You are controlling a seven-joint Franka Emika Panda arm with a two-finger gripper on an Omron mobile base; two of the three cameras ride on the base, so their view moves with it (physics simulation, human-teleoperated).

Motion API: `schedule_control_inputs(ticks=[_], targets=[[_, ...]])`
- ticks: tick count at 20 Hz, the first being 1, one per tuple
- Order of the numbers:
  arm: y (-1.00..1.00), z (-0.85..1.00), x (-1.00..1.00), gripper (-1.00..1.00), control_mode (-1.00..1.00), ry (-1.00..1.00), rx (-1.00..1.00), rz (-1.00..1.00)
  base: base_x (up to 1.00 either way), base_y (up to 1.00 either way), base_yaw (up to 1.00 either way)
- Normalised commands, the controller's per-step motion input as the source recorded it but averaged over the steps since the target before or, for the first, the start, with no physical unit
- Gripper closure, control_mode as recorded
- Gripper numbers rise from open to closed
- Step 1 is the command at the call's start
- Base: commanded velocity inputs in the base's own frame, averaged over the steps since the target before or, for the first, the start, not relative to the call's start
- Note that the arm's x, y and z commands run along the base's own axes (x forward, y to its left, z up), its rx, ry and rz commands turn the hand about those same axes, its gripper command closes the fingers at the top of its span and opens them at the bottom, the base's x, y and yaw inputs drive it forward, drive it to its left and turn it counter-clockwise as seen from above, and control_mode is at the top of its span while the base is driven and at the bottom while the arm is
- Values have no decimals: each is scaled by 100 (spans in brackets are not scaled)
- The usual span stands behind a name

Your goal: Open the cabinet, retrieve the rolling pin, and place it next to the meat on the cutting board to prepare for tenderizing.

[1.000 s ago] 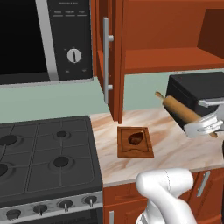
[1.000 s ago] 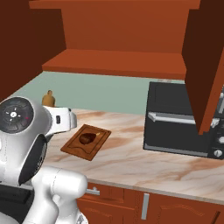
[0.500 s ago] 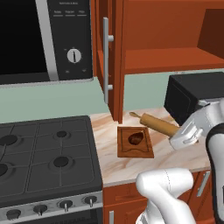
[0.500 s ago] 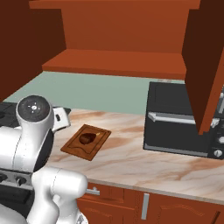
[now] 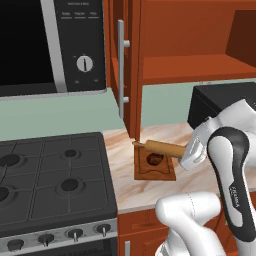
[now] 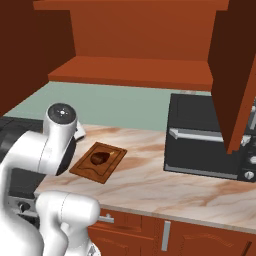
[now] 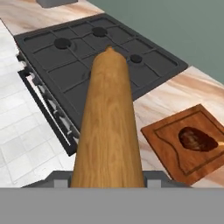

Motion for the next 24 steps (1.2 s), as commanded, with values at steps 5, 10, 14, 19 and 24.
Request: schedule_control_inputs(ticks=[5,10,14,19,24], targets=[[0,-38,32,100,-100,0,-2,16,0,0,0],[0,-29,28,100,-100,-1,0,13,0,0,0],[-10,-24,27,100,-100,-1,-1,5,0,0,0],[-17,-26,28,100,-100,-1,-2,0,0,0,0],[-18,-28,23,100,-100,-3,-3,0,0,0,0]])
